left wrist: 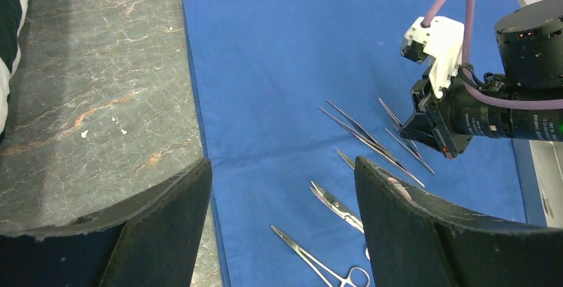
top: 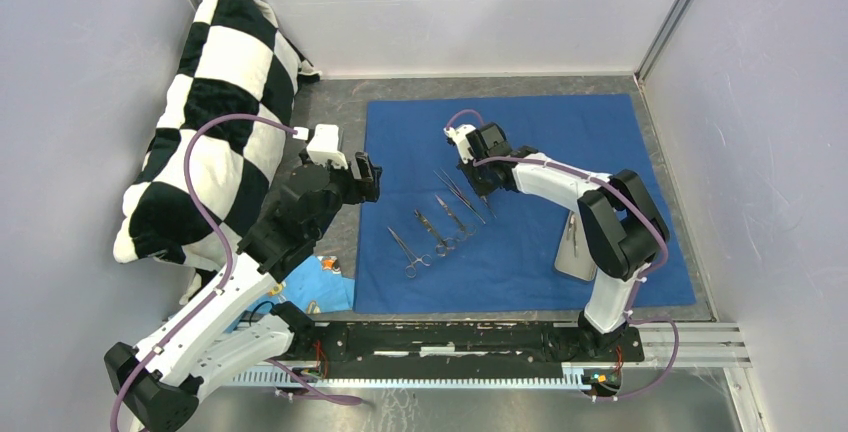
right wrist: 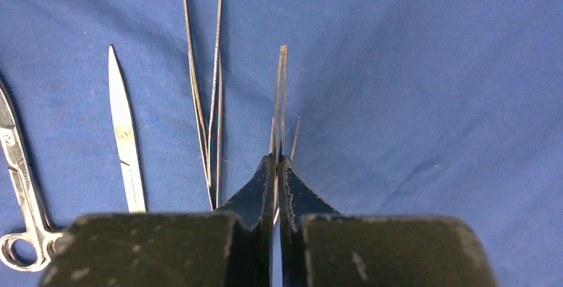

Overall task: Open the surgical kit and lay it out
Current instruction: Place the medical item in the surgical kit.

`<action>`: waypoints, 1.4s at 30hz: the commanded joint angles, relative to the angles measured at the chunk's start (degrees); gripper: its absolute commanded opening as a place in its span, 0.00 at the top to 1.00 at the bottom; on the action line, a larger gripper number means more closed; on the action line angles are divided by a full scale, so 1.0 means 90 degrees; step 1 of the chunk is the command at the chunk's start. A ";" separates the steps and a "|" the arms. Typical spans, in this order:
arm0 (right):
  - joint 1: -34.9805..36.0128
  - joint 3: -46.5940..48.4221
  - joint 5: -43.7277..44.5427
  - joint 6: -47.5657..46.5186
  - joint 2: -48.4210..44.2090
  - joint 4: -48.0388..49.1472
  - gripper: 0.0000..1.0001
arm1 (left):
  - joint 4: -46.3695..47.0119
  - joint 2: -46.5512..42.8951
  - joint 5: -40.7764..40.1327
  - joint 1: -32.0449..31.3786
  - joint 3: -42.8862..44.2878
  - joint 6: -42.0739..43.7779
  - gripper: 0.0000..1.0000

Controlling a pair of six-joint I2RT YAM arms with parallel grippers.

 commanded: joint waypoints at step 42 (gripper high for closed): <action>-0.0008 0.0615 0.0237 -0.0073 -0.0070 -0.0406 0.73 | 0.0299 0.0005 0.0169 0.0002 -0.0010 0.0233 0.15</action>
